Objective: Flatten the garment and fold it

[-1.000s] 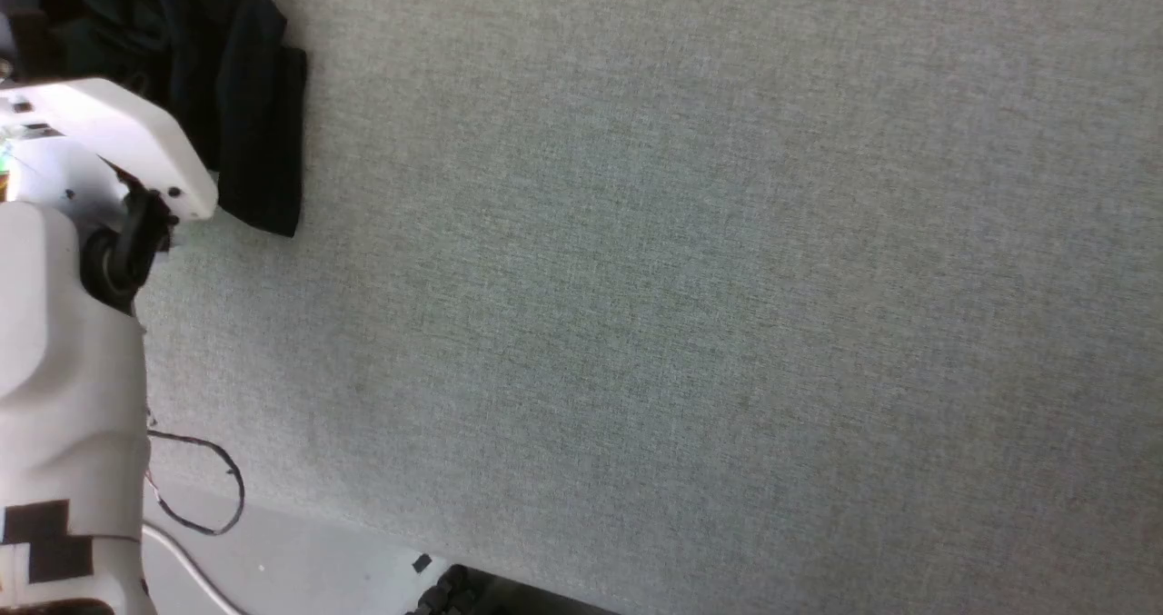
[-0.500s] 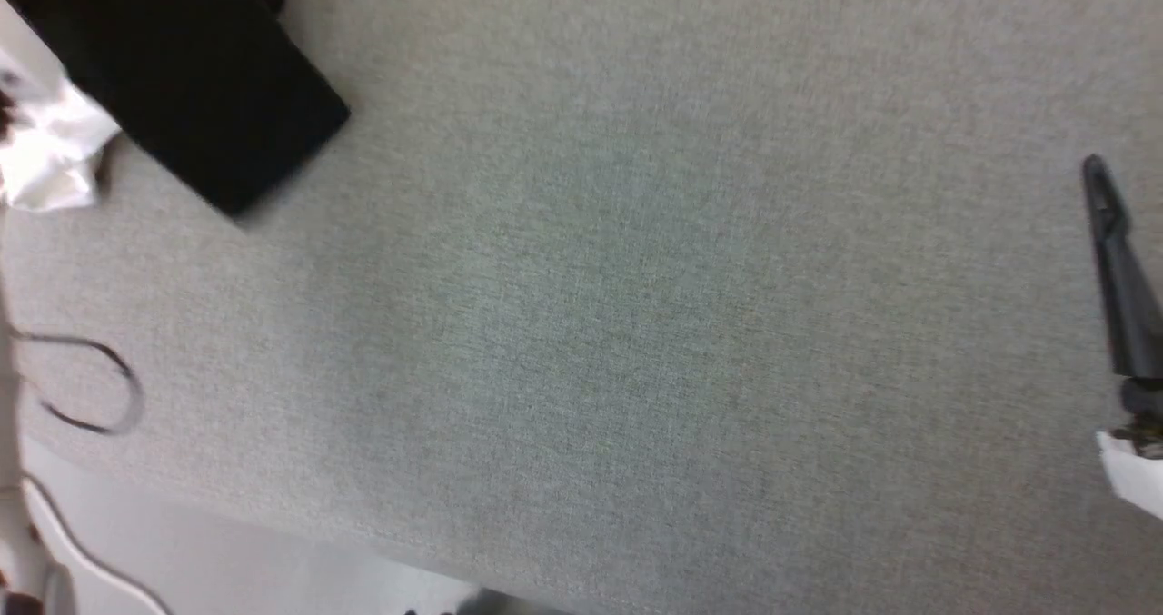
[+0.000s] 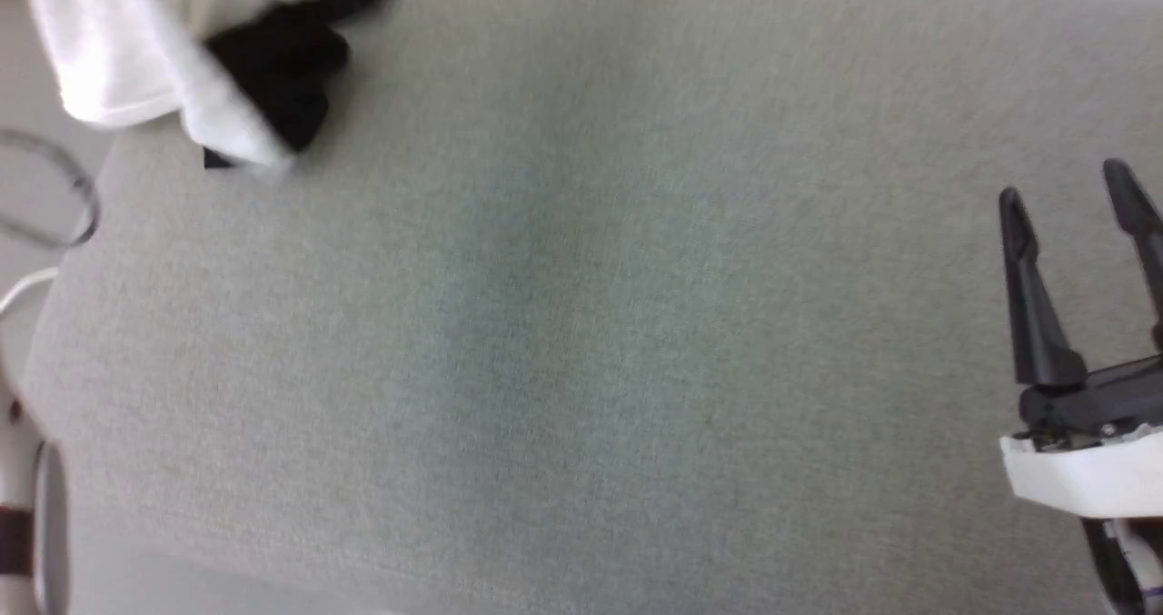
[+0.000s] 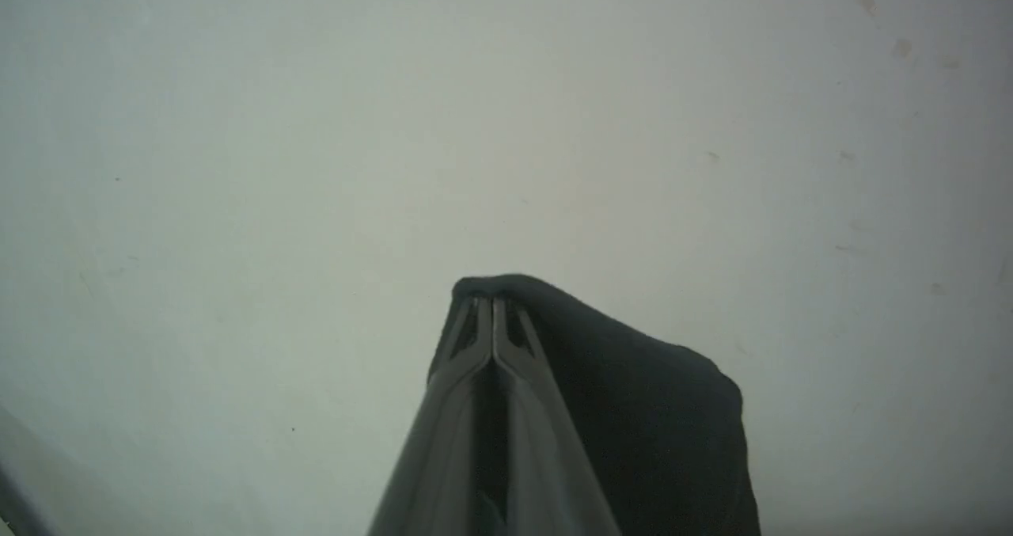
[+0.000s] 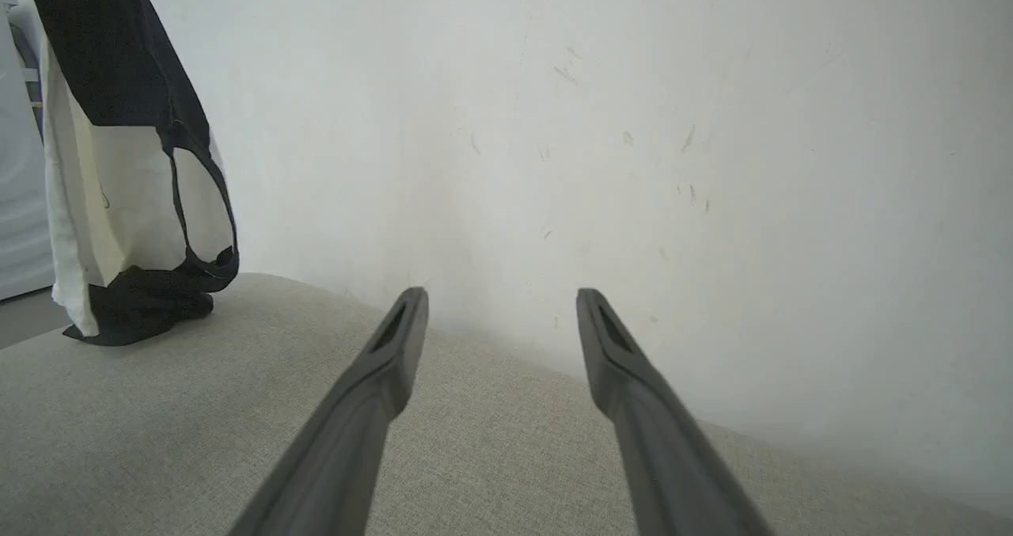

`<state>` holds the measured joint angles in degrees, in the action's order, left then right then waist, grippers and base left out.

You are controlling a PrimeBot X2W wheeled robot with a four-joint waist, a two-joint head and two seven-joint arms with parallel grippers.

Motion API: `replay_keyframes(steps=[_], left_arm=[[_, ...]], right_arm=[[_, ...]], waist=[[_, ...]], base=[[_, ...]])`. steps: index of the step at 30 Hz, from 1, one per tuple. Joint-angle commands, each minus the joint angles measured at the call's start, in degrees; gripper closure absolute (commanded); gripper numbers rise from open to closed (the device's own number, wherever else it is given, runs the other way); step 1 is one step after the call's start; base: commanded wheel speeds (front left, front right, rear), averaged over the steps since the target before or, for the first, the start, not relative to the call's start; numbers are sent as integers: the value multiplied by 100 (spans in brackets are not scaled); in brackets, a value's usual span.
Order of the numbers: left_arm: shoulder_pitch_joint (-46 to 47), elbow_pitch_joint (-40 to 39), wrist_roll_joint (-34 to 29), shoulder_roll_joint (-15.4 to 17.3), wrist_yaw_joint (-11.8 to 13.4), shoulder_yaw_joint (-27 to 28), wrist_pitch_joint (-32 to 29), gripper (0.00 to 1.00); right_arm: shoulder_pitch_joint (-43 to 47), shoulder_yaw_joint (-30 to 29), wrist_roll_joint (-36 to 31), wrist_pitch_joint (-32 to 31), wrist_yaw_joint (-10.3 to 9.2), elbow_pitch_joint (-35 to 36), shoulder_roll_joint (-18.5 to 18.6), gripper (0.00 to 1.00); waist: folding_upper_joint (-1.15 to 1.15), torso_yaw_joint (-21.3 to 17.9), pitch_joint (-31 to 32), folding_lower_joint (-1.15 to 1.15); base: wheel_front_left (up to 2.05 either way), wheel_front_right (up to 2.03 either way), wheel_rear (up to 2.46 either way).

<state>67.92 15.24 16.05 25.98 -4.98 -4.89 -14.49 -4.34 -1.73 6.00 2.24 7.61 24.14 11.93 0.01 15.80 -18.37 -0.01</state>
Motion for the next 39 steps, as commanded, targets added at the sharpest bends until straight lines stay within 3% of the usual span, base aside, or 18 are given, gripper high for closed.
replay_keyframes(steps=[1, 13, 18, 27, 34, 39], left_arm=[[314, -59, -27, -190, -42, -154, -18, 100], [1497, 149, 626, -1721, -186, -1069, 7, 100], [1756, 336, 986, -2141, -201, -1300, 73, 100], [1358, 479, 1828, -2306, 5, -2017, 349, 100], [-36, 294, 2622, -2309, 477, -2824, 927, 100], [-1030, 388, 2694, -2309, 824, -3603, 1520, 100]], right_arm=[[83, -34, -67, 86, -12, -89, -133, 0], [245, -106, -234, 331, -12, -403, -608, 0], [289, -198, -267, 372, -12, -501, -688, 0], [353, -502, -342, 367, -12, -401, -769, 0], [345, -556, -333, 335, -12, -304, -749, 0], [267, -537, -279, 322, -12, -282, -692, 0]], waist=[[-1, -236, 586, 1], [-1, -829, 1185, 1], [-1, -1159, 1360, 1], [-1, -1557, 1460, 1], [-1, -1672, 1237, 1], [-1, -1677, 1004, 1]], base=[[0, 0, 0], [0, 0, 0], [0, 0, 0], [0, 0, 0], [0, 0, 0], [0, 0, 0]])
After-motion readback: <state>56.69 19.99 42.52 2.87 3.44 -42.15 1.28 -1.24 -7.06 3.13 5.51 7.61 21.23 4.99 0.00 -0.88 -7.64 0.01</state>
